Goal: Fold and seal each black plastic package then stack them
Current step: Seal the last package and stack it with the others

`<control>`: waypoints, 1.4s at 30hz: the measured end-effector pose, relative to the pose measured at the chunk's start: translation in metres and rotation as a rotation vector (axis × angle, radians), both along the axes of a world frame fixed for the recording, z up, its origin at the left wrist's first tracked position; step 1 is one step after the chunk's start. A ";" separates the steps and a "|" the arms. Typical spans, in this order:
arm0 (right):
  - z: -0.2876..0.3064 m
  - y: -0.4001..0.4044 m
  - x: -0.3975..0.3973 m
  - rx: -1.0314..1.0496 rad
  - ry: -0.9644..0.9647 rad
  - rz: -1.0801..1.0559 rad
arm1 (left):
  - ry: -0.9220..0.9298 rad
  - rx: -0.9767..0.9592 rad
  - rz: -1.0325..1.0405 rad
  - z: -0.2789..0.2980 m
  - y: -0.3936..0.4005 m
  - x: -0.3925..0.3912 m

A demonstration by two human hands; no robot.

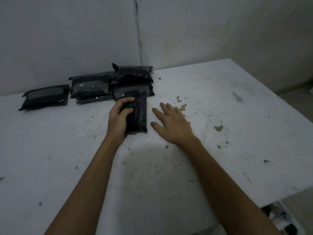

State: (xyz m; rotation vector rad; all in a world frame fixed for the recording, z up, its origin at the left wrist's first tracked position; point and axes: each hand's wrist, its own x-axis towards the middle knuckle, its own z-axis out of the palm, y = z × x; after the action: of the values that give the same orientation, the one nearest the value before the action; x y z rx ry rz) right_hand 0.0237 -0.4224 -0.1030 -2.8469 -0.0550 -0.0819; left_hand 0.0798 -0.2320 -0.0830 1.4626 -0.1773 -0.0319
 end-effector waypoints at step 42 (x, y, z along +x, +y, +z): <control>0.002 -0.066 -0.164 -0.016 0.156 -0.579 | -0.084 0.237 -0.297 -0.002 -0.048 -0.132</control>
State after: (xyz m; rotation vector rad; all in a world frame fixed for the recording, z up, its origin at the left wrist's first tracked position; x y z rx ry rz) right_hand -0.1408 -0.4885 -0.1013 -2.7778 0.8009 0.0212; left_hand -0.0519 -0.2798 -0.0851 1.6640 -0.4719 -0.2395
